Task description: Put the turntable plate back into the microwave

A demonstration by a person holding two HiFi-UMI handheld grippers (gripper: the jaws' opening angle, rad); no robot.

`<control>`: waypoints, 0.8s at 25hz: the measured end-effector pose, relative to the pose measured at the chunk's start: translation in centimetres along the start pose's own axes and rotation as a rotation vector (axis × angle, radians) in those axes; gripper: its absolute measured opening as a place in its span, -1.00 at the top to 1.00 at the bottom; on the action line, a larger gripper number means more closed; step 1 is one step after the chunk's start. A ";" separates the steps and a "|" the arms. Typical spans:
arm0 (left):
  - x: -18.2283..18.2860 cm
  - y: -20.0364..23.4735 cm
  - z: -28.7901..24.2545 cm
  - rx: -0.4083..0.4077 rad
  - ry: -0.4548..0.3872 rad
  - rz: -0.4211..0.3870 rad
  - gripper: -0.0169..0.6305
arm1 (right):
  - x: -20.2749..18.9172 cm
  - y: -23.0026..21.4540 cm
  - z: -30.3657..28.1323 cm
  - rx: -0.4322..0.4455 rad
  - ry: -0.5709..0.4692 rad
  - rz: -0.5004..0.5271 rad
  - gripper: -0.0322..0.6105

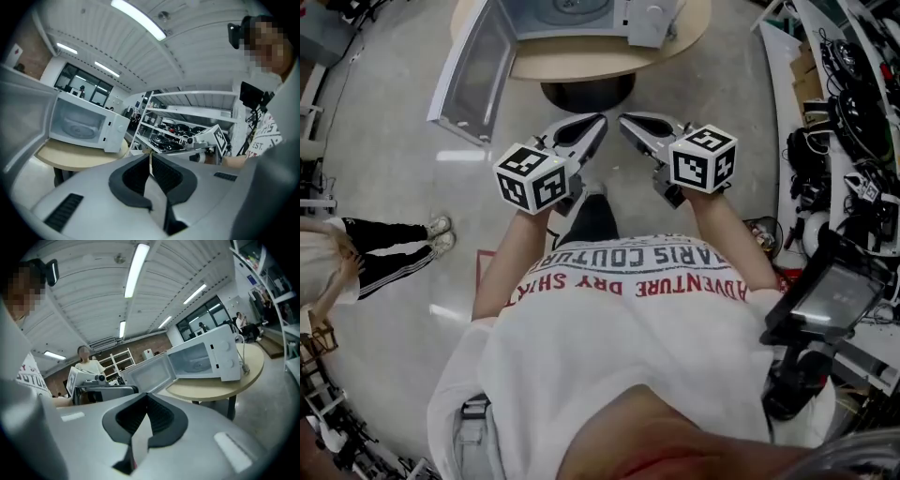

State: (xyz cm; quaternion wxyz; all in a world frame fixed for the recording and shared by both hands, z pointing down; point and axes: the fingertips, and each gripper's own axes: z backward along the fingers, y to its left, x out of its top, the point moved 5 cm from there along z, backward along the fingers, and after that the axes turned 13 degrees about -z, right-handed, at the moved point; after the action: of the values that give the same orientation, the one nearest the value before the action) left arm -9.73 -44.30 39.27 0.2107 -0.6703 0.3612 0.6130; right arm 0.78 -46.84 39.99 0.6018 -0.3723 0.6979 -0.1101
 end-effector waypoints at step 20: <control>0.7 -17.8 24.8 -0.151 0.122 -0.114 0.89 | -14.1 27.2 8.0 -0.105 0.000 0.105 0.90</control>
State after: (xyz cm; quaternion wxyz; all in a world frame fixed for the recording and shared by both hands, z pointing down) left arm -13.15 -14.93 31.81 0.1719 -0.7397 0.2874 0.5837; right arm -2.38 -16.24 32.32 0.5863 -0.3664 0.7213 -0.0417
